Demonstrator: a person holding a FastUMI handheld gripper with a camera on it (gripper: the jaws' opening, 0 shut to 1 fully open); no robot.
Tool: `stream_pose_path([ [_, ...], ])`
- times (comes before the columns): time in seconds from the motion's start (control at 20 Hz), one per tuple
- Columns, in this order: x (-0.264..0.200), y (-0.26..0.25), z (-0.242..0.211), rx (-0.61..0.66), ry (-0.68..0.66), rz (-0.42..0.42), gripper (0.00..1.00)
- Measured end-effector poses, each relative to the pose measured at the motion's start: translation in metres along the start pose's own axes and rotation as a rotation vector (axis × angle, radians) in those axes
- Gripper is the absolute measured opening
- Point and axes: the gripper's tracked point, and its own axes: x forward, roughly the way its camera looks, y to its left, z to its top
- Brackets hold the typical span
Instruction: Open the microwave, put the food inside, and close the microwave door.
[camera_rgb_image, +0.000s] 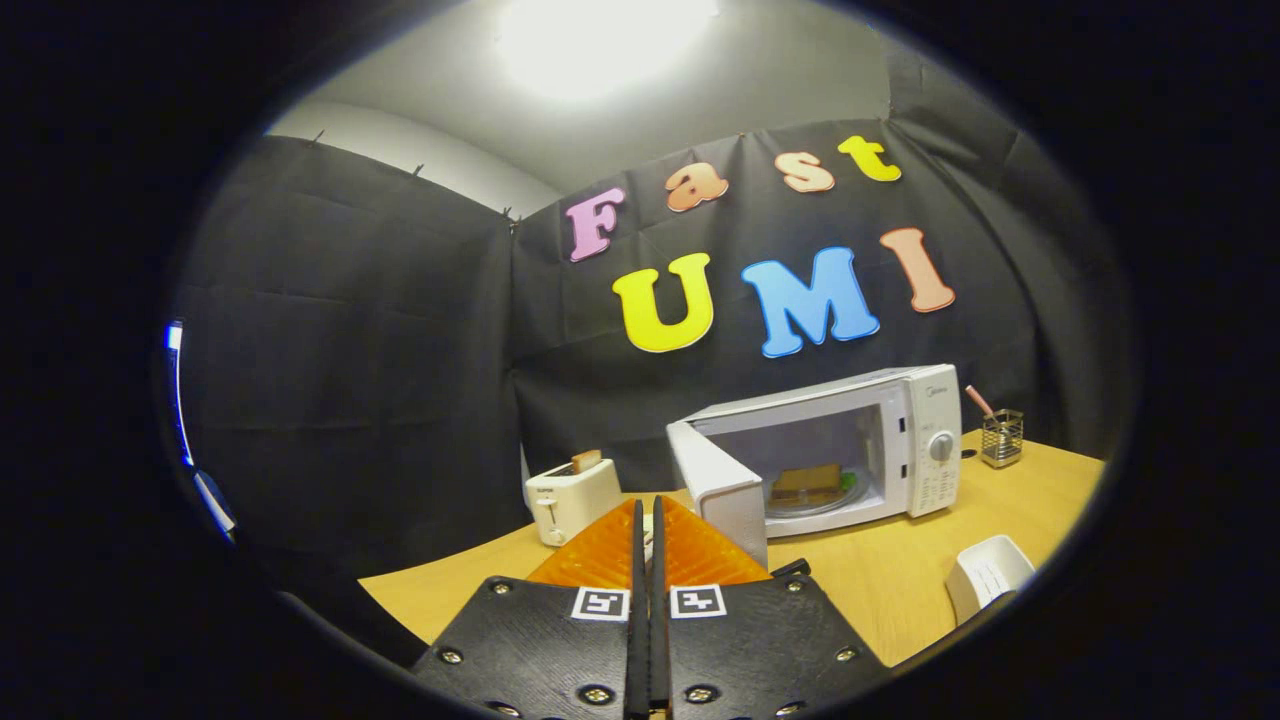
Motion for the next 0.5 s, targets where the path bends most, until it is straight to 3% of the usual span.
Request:
stream_pose_path([
  [0.5,0.019,-0.109,0.015,-0.033,-0.020,-0.219,0.01],
])
